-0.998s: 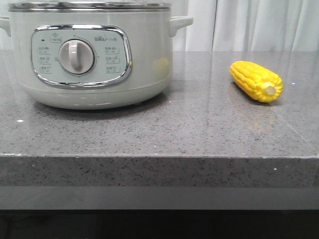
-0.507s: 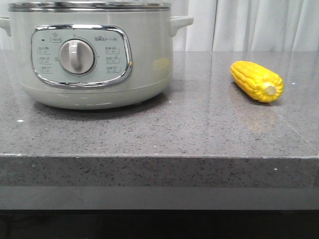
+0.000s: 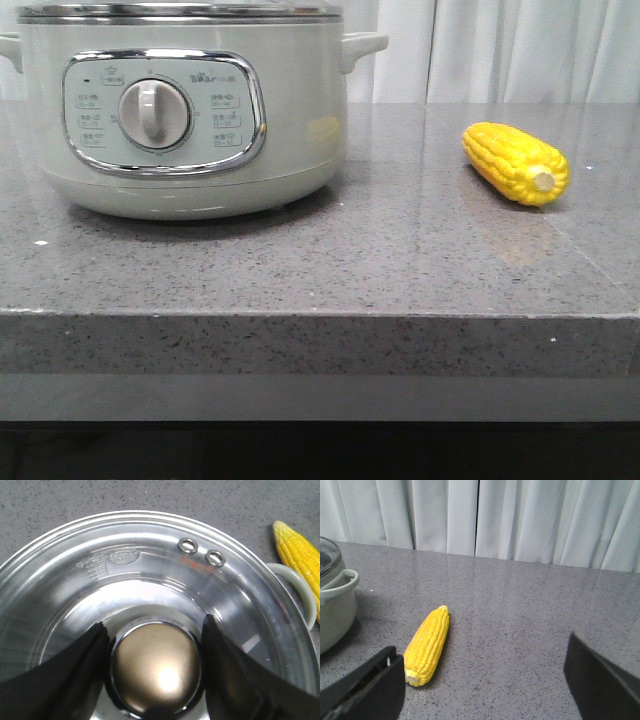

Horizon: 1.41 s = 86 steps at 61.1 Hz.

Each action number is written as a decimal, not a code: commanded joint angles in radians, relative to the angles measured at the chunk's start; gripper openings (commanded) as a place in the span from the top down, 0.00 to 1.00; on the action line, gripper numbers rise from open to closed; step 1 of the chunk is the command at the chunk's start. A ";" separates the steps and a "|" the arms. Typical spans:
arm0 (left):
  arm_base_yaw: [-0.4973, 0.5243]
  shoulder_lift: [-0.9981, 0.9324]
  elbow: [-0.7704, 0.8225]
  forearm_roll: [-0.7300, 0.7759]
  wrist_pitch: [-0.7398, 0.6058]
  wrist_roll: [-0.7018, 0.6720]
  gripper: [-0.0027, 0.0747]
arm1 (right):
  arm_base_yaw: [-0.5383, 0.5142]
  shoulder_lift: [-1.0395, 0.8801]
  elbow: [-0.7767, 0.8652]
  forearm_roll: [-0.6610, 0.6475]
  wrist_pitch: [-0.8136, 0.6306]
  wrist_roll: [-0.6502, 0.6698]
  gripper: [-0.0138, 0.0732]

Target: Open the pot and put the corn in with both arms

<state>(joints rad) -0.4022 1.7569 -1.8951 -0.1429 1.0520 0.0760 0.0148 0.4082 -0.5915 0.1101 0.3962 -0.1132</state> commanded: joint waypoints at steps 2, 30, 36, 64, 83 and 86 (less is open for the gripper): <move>-0.007 -0.049 -0.035 -0.009 -0.049 0.000 0.57 | -0.002 0.016 -0.038 -0.008 -0.076 -0.004 0.09; -0.007 -0.067 -0.125 -0.009 -0.049 0.000 0.66 | -0.002 0.016 -0.038 -0.008 -0.076 -0.004 0.09; -0.007 -0.090 -0.134 -0.009 -0.057 0.000 0.65 | -0.002 0.016 -0.038 -0.008 -0.076 -0.004 0.09; -0.007 -0.431 0.198 -0.007 -0.127 0.026 0.66 | -0.002 0.016 -0.038 -0.008 -0.076 -0.004 0.09; -0.007 -0.778 0.592 -0.009 -0.148 0.026 0.66 | -0.002 0.096 -0.038 -0.008 -0.077 -0.004 0.09; -0.007 -0.831 0.649 -0.009 -0.148 0.025 0.66 | -0.002 0.119 -0.038 -0.008 -0.079 -0.004 0.09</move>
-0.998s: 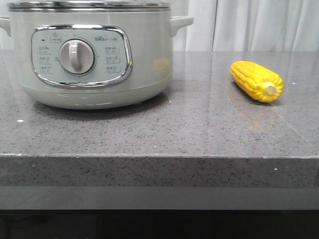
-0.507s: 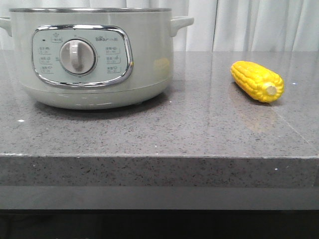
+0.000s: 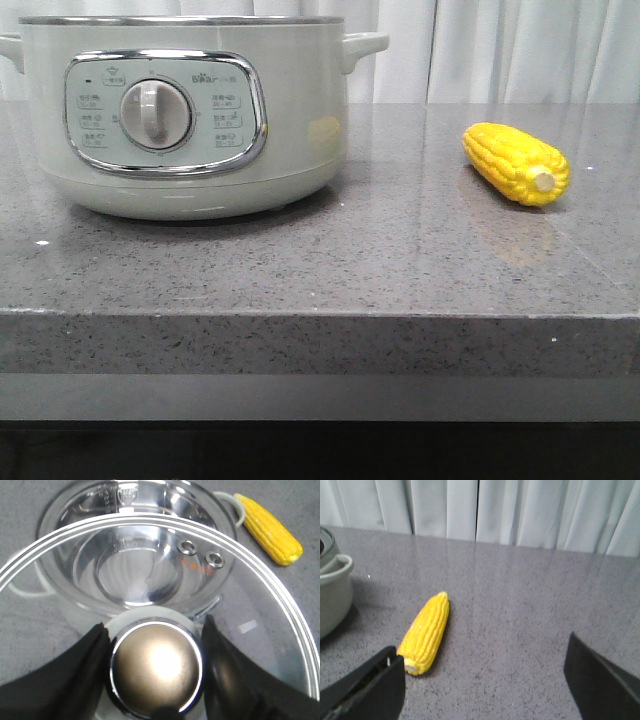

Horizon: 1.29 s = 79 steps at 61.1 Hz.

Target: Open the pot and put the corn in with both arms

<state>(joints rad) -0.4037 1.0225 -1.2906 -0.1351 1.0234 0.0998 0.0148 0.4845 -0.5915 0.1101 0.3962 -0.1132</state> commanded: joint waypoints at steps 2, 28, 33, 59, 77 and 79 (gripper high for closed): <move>-0.006 -0.125 0.084 -0.017 -0.119 -0.004 0.66 | -0.002 0.063 -0.038 -0.006 -0.083 -0.004 0.09; -0.006 -0.500 0.410 -0.084 -0.094 -0.004 0.66 | 0.031 0.447 -0.115 0.077 -0.151 -0.004 0.09; -0.006 -0.536 0.420 -0.084 -0.094 -0.004 0.66 | 0.052 0.555 -0.184 0.116 -0.148 -0.004 0.09; -0.006 -0.552 0.420 -0.084 -0.092 -0.004 0.66 | 0.104 1.066 -0.613 0.248 0.073 -0.004 0.09; -0.006 -0.552 0.420 -0.084 -0.092 -0.004 0.66 | 0.104 1.165 -0.660 0.248 0.090 -0.004 0.14; -0.006 -0.552 0.420 -0.084 -0.092 -0.004 0.66 | 0.104 1.165 -0.660 0.248 0.091 -0.004 0.18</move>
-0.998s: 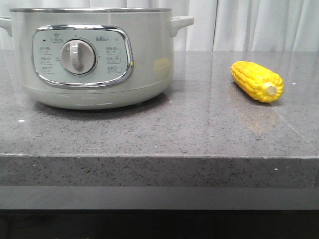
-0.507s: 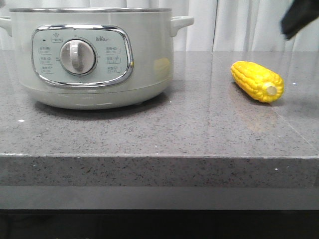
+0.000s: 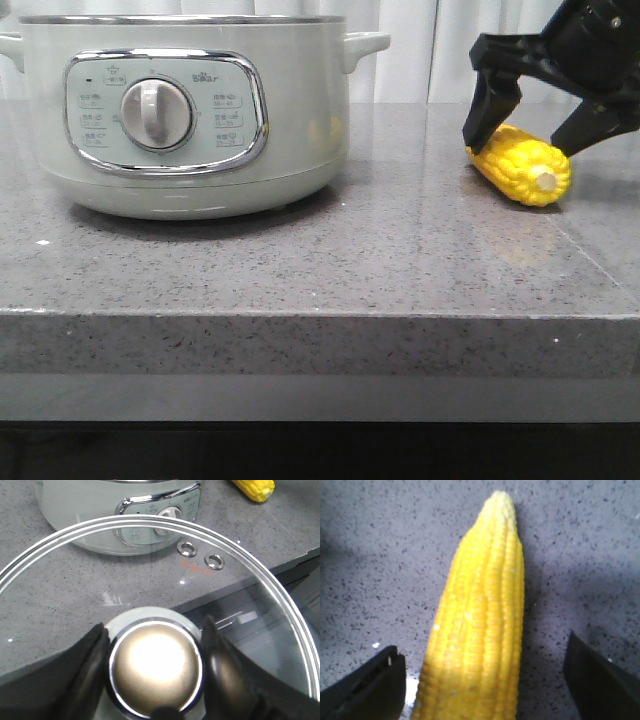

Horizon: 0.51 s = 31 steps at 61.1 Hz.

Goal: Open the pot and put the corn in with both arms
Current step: 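Close the right gripper around the middle of the yellow corn cob, then lift the corn with the right gripper and carry it over the pot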

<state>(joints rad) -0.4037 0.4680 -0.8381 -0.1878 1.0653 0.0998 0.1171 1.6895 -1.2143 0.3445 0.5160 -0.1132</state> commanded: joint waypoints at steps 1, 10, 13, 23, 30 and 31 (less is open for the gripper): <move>-0.006 0.002 -0.032 -0.032 -0.134 -0.004 0.66 | 0.002 -0.040 -0.037 0.013 -0.028 -0.004 0.21; -0.006 0.002 -0.032 -0.032 -0.134 -0.004 0.66 | 0.002 -0.040 -0.037 0.013 -0.031 -0.004 0.52; -0.006 0.002 -0.032 -0.032 -0.134 -0.004 0.66 | 0.002 -0.041 -0.038 0.013 -0.031 -0.004 0.58; -0.006 0.002 -0.032 -0.032 -0.134 -0.004 0.66 | 0.002 -0.071 -0.099 0.013 0.007 -0.004 0.70; -0.006 0.002 -0.032 -0.032 -0.134 -0.004 0.66 | 0.013 -0.109 -0.183 0.013 0.014 -0.006 0.71; -0.006 0.002 -0.032 -0.032 -0.134 -0.004 0.66 | 0.018 -0.116 -0.196 0.013 0.014 -0.007 0.71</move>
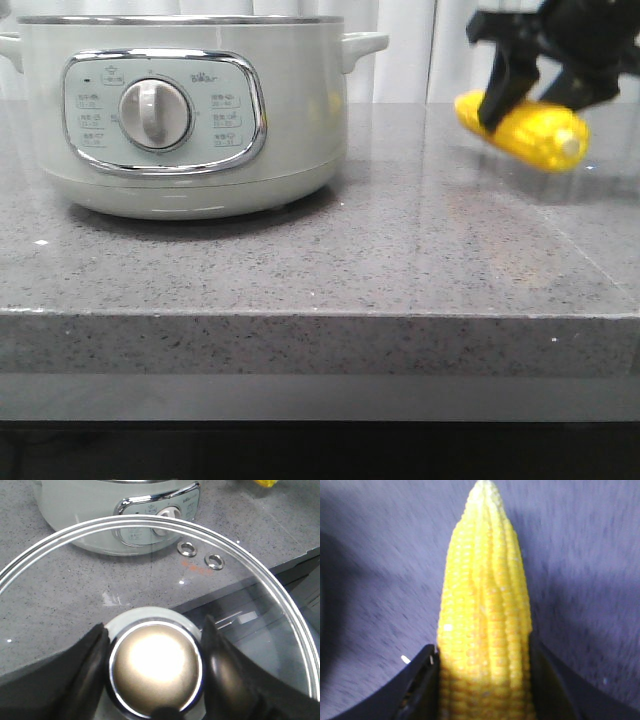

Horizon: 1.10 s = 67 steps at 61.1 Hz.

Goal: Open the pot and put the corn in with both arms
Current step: 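Lift the corn with the right gripper and carry it over the pot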

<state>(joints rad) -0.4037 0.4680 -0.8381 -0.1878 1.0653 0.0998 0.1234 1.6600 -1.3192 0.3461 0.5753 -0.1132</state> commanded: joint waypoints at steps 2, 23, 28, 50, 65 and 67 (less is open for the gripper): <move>-0.006 0.002 -0.032 -0.032 -0.134 -0.004 0.66 | 0.023 -0.091 -0.118 0.012 -0.046 -0.009 0.71; -0.006 0.002 -0.032 -0.032 -0.134 -0.004 0.66 | 0.332 -0.012 -0.430 0.012 -0.076 -0.119 0.71; -0.006 0.002 -0.032 -0.032 -0.134 -0.004 0.66 | 0.399 0.051 -0.489 0.012 -0.075 -0.120 0.71; -0.006 0.002 -0.032 -0.032 -0.134 -0.004 0.66 | 0.483 0.212 -0.549 0.011 0.059 -0.120 0.70; -0.006 0.002 -0.032 -0.032 -0.134 -0.004 0.66 | 0.483 0.233 -0.549 0.008 0.111 -0.120 0.49; -0.006 0.002 -0.032 -0.032 -0.134 -0.004 0.66 | 0.483 0.233 -0.549 0.008 0.110 -0.120 0.45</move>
<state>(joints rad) -0.4037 0.4680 -0.8381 -0.1878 1.0653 0.0998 0.6075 1.9513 -1.8328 0.3456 0.7097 -0.2231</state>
